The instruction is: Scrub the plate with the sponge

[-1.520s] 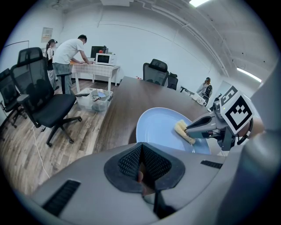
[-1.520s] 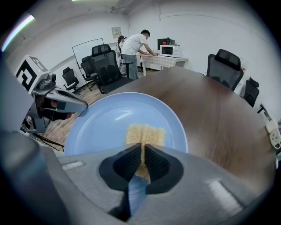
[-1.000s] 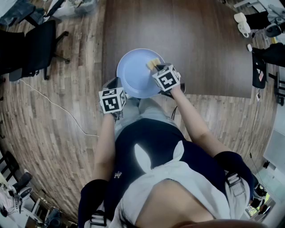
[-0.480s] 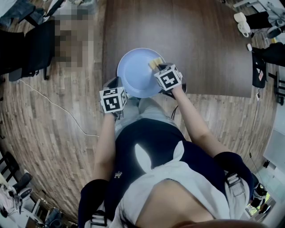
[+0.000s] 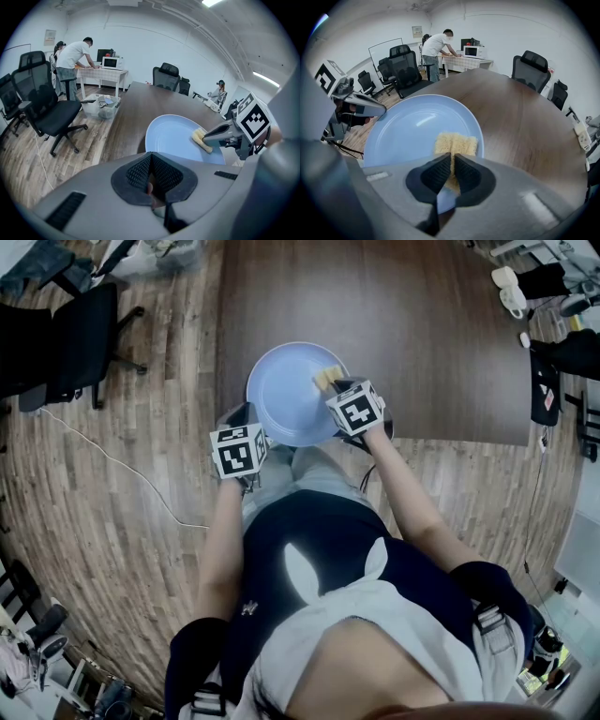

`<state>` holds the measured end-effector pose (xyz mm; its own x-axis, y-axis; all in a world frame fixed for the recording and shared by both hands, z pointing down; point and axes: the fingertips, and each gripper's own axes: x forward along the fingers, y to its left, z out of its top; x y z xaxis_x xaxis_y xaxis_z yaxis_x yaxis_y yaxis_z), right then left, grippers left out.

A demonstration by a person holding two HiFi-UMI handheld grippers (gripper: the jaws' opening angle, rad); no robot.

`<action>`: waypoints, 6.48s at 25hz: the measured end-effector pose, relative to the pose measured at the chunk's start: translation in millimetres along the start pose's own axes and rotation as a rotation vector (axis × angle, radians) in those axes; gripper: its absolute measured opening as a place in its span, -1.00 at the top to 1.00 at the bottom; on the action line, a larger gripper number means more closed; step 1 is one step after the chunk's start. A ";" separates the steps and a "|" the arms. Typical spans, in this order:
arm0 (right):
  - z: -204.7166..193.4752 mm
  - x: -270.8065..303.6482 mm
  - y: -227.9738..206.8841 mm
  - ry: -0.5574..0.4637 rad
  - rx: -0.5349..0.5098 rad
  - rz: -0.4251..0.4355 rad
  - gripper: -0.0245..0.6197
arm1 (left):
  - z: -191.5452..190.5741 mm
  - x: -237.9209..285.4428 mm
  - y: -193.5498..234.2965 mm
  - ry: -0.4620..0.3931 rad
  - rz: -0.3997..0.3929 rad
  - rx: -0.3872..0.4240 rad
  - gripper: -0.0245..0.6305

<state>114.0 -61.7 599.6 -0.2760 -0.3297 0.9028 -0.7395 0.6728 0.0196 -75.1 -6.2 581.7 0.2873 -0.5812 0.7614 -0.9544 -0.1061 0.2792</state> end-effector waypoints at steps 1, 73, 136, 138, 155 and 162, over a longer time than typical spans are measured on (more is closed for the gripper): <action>-0.7 -0.4 0.8 0.000 0.001 0.002 0.85 | 0.1 -0.1 0.1 0.000 0.001 0.000 0.90; 1.5 -2.5 114.0 0.019 -0.106 0.279 0.85 | 0.5 1.0 -3.3 0.002 0.020 0.000 0.90; -29.2 -17.2 136.3 0.119 -0.407 0.477 0.85 | 2.1 1.8 -2.0 0.006 0.034 -0.004 0.90; -31.0 -18.7 133.9 0.124 -0.416 0.467 0.85 | 1.7 0.4 -1.5 0.006 0.034 -0.003 0.90; -31.9 -22.4 90.7 0.130 -0.412 0.328 0.85 | 1.7 -0.2 -2.4 0.010 0.030 0.005 0.90; -27.7 -19.6 67.1 0.117 -0.320 0.224 0.85 | 0.9 1.7 -5.5 0.012 0.027 0.021 0.90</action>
<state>86.8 8.2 595.1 -0.3231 -0.0862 0.9424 -0.4353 0.8978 -0.0671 -69.5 -7.3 580.9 0.2623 -0.5747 0.7752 -0.9632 -0.1075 0.2462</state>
